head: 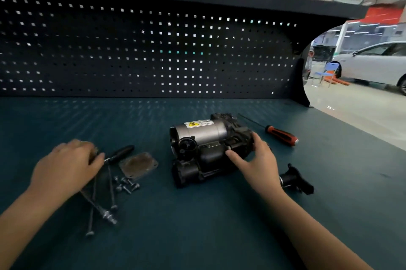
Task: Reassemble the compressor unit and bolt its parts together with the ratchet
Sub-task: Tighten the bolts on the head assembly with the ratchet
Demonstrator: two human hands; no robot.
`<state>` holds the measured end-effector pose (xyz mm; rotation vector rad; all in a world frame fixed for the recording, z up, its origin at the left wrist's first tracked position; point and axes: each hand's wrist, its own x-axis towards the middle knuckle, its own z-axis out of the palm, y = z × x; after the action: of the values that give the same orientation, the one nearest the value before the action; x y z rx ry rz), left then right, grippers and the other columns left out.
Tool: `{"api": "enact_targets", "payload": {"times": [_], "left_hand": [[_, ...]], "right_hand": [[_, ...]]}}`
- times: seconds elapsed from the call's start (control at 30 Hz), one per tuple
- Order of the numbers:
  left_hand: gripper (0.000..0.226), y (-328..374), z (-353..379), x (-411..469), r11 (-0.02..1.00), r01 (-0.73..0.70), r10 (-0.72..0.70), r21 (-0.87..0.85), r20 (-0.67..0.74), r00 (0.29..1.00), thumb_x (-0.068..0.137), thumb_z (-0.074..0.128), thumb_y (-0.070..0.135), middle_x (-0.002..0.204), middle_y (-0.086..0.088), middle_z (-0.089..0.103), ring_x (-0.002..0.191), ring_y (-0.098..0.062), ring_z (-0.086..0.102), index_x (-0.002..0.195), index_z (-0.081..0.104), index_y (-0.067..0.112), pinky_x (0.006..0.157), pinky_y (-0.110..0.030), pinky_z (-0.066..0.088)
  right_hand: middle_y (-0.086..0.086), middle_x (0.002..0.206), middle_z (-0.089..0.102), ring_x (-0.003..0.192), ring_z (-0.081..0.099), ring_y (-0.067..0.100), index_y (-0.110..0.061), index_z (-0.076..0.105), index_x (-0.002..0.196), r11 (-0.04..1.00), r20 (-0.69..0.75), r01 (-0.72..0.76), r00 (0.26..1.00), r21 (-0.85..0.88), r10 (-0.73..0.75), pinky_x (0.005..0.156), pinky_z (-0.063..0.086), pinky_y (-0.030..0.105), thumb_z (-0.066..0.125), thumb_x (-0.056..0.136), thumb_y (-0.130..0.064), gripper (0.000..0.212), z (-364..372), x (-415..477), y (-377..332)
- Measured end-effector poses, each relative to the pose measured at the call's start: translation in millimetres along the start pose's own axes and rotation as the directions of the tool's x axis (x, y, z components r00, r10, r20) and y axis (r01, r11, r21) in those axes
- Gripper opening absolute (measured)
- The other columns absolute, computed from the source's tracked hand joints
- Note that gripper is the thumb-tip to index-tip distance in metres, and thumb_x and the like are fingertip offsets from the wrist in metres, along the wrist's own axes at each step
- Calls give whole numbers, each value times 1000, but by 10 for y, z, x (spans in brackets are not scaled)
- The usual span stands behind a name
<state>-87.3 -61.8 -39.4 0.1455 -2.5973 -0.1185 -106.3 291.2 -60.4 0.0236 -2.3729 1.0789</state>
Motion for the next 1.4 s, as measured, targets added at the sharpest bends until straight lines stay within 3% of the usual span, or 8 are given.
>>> {"api": "enact_targets", "payload": {"times": [0.1, 0.2, 0.33, 0.67, 0.87, 1.0, 1.2, 1.4], "left_hand": [[24, 498, -160, -8, 923, -262, 202, -281, -225, 953, 82, 66, 28, 99, 4, 60, 83, -20, 61, 100, 64, 12, 65, -33, 47], [42, 1104, -349, -115, 811, -350, 352, -469, -87, 932, 78, 45, 64, 97, 34, 44, 78, 5, 52, 114, 44, 41, 62, -21, 39], [57, 1512, -203, -143, 878, -398, 441, -266, 128, 888, 81, 35, 68, 131, 23, 45, 107, -10, 54, 131, 22, 44, 80, -26, 44], [56, 1521, 16, -85, 879, -457, 461, -137, 1, 887, 84, 42, 63, 118, 18, 57, 108, -9, 55, 133, 32, 39, 71, -25, 46], [52, 1542, -42, -71, 808, -589, 587, -2, -87, 805, 46, 90, 32, 67, -4, 61, 49, -24, 61, 90, 71, 13, 29, -29, 41], [52, 1580, -72, -79, 823, -567, 567, 28, -95, 818, 39, 92, 28, 71, -14, 50, 46, -26, 51, 82, 68, 8, 29, -26, 37], [57, 1525, -31, 29, 882, -471, 471, 27, 27, 882, 83, 34, 69, 124, 12, 47, 95, -18, 63, 126, 22, 34, 65, -29, 44], [51, 1460, 68, 119, 901, -399, 413, -167, 58, 909, 77, 34, 72, 91, 9, 67, 84, -20, 65, 110, 43, 33, 59, -28, 40]], "right_hand": [[-2, 142, 43, 134, 32, 13, -17, 32, 143, 999, -10, -19, 1000, 26, 19, 105, 25, 22, 71, 74, -48, 85, -1, 1, 27], [-5, 139, 44, 130, 33, 10, -26, 33, 143, 999, -26, 31, 999, 39, -30, 96, 26, 17, 71, 75, -47, 81, -5, -14, 38], [-6, 132, 45, 123, 37, 6, -28, 43, 137, 995, -65, 96, 993, 18, -95, 88, 25, 9, 72, 75, -45, 71, 8, -22, 51], [-14, 114, 35, 111, 41, 4, -23, 37, 139, 996, -69, 17, 998, 83, -11, 83, 26, 7, 73, 72, -45, 80, 42, -7, 67], [-13, 110, 33, 103, 37, -1, -40, 33, 139, 997, -49, 70, 997, 42, -68, 74, 30, 2, 72, 73, -48, 77, 16, -15, 61], [-14, 110, 33, 100, 40, 0, -29, 34, 142, 998, -39, 39, 999, 48, -37, 73, 30, 0, 72, 71, -50, 83, -4, -7, 72], [-19, 101, 43, 90, 47, -5, -26, 46, 133, 988, -12, -5, 1000, 153, 7, 77, 28, -6, 70, 75, -41, 65, -102, 3, 71], [-15, 86, 57, 83, 54, -7, -12, 66, 116, 983, -146, -10, 989, 183, 37, 75, 32, -4, 57, 92, -14, 26, -135, 72, 137]]}}
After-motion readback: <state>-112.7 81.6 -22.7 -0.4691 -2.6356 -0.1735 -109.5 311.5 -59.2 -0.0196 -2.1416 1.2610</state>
